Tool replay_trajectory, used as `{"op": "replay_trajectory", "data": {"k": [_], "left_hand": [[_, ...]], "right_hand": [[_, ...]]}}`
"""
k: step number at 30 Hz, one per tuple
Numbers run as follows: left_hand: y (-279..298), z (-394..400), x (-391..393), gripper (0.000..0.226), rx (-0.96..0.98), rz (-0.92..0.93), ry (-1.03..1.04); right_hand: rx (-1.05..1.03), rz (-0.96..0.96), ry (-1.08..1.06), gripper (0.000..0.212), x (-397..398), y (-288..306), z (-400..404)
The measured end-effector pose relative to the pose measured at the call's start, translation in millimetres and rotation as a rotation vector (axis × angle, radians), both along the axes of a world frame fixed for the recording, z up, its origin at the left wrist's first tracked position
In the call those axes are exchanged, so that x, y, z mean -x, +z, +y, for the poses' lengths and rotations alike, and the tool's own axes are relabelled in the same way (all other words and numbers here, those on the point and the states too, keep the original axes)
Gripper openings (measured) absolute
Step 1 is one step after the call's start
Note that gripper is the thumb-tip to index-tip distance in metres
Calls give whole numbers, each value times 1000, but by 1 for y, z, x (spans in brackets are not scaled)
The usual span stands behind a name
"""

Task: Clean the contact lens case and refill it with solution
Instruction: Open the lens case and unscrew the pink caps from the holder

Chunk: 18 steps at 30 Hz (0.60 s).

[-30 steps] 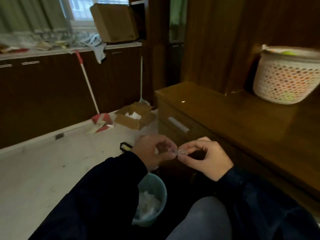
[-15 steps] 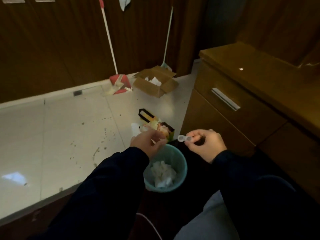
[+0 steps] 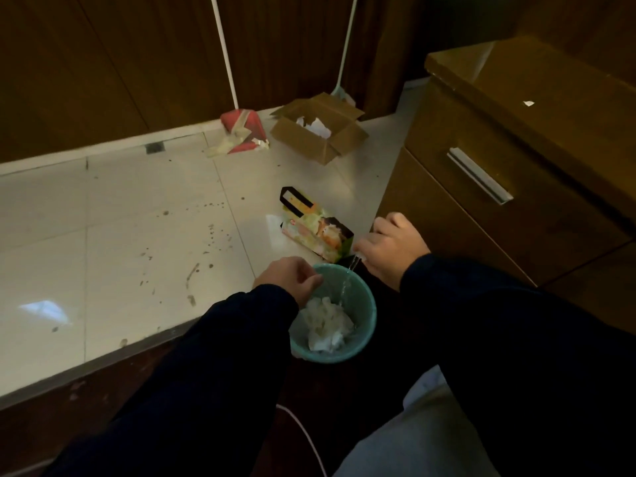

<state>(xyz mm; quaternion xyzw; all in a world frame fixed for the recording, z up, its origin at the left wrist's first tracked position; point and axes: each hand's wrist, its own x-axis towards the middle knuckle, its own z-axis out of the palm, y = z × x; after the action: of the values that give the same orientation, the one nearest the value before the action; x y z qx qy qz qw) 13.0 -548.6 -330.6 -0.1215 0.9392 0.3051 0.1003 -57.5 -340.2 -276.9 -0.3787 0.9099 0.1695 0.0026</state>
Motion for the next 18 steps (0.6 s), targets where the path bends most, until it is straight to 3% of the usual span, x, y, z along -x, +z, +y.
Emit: {"op": "replay_trajectory", "data": {"k": [6, 9, 13, 18], "left_hand": [[-11, 7, 7, 15, 2, -49, 0], [-14, 7, 6, 20, -32, -45, -2], [-16, 3, 6, 5, -41, 0, 33], [-20, 0, 6, 16, -19, 43, 59]], "right_hand": [[-92, -24, 90, 34, 4, 3, -10], [-82, -28, 107, 52, 2, 4, -9], [84, 17, 73, 71, -2, 8, -4], [347, 336, 113, 26, 0, 9, 4]]}}
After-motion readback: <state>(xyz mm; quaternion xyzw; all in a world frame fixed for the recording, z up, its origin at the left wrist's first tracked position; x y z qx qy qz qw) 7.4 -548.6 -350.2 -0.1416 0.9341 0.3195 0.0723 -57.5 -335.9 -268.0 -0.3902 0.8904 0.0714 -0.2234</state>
